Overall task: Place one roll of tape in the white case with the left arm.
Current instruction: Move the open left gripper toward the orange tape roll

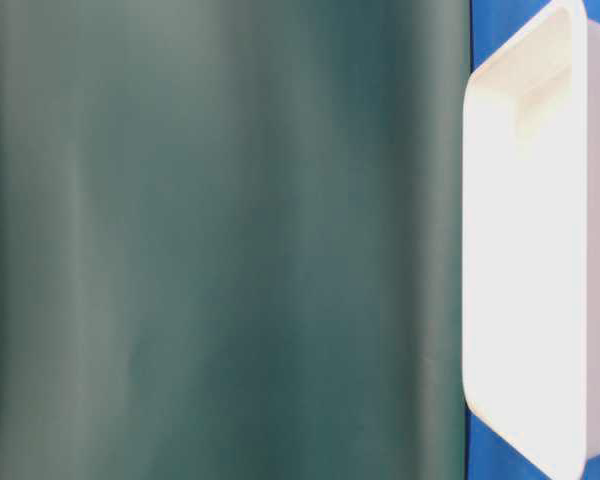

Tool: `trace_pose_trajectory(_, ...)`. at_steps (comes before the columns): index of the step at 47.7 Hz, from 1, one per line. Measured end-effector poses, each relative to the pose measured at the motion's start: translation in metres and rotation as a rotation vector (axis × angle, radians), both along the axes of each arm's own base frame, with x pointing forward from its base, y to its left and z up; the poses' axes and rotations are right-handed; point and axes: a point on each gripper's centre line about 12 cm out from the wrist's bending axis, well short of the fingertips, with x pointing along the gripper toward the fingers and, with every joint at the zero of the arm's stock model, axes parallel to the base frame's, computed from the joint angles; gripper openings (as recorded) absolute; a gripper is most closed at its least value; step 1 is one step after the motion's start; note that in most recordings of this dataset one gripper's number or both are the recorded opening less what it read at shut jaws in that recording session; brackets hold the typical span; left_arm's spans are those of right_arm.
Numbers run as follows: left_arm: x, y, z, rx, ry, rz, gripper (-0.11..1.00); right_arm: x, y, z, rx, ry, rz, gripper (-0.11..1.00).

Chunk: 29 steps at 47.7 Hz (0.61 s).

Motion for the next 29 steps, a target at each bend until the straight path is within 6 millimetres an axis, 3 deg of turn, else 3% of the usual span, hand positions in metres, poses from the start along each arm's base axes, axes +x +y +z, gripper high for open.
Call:
trace_pose_trajectory(8,0.0,-0.003,-0.002,-0.058,0.02,-0.022,0.0,0.004,0.0,0.002,-0.018,0.022,-0.001,-0.1)
trace_pose_trajectory(17,0.003,-0.015,-0.002,-0.083,0.009,-0.085,0.0,0.008,0.0,0.002,-0.023,0.037,-0.001,-0.11)
trace_pose_trajectory(29,0.03,-0.034,-0.011,-0.082,0.039,-0.157,0.0,0.008,0.0,0.001,-0.023,0.043,-0.001,-0.11)
